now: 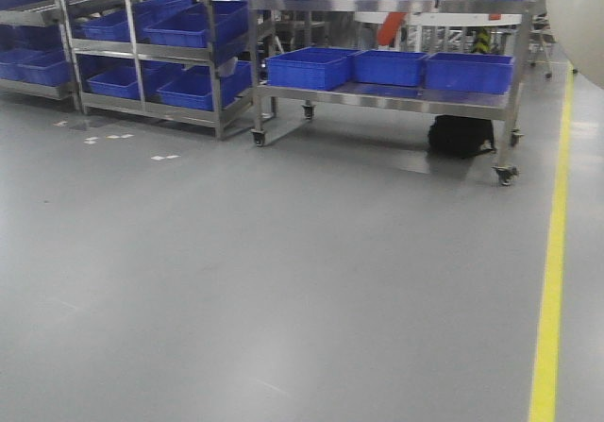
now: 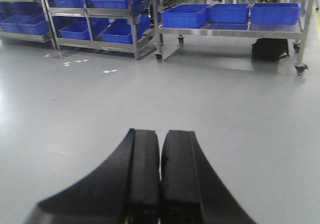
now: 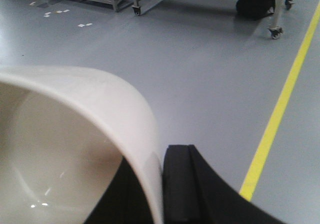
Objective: Move white bin to right shelf second layer
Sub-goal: 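Drive forward along the yellow floor line carrying the white bin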
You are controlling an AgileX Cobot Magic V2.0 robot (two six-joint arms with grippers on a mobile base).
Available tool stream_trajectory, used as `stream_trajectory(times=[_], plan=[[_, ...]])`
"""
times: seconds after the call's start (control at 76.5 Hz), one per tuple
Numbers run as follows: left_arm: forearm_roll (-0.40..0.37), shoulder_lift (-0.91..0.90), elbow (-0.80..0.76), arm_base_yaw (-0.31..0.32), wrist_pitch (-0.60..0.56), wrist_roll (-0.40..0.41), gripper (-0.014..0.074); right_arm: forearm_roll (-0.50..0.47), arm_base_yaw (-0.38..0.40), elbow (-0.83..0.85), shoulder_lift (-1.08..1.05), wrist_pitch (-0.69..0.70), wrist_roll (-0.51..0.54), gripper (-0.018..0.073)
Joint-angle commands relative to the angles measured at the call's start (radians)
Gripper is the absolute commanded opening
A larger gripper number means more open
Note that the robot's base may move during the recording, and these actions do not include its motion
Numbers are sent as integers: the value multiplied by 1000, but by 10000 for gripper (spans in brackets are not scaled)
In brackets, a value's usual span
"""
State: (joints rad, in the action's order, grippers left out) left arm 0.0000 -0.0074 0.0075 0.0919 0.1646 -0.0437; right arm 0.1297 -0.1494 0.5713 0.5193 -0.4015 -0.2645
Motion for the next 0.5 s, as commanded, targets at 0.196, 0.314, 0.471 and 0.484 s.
stream_trajectory(times=[0.196,0.314,0.471,0.484], plan=[[0,-14,37,6,-87,5,85,8,6,32,6,105,2,55],[0,-14,37,6,-87,5,85,8,6,31,6,105,2,55],[0,-14,37,6,-87,5,85,8,6,31,6,105,2,55],[0,-14,37,6,-87,5,85,8,6,31,6,105,2,55]])
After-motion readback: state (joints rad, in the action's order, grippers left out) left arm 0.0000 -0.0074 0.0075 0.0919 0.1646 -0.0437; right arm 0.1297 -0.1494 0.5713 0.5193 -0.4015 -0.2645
